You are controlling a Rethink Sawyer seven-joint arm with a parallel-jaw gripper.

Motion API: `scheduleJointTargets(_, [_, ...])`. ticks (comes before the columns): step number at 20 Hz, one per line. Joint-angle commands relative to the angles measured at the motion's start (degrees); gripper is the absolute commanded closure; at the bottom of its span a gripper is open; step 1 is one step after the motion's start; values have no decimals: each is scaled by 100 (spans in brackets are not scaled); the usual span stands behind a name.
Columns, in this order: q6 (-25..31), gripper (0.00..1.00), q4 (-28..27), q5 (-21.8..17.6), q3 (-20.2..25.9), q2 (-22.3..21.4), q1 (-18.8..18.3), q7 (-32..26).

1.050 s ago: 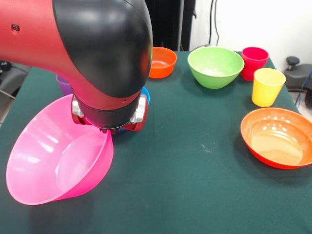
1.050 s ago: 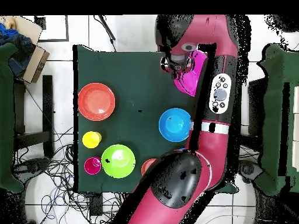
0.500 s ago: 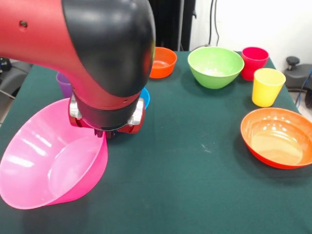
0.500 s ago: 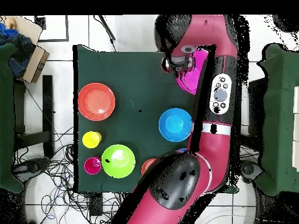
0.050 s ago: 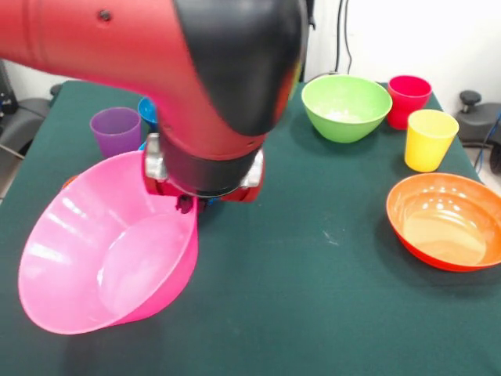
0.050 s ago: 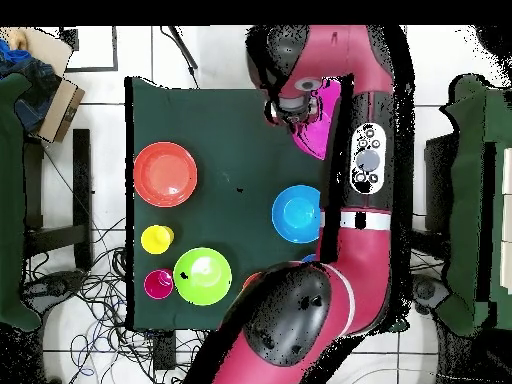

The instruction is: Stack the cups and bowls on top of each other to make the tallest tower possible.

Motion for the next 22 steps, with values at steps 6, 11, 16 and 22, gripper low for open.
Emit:
scheduleJointTargets(6, [-655, 100, 1414, 655, -866, -644, 367, 490])
scheduleJointTargets(11, [-419, 100, 860, 629, -843, -407, 725, 494])
scheduleJointTargets(16, [-362, 100, 649, 751, -864, -291, 962, 662])
scheduleJointTargets(22, [170, 100, -693, 208, -393, 287, 1374, 302])
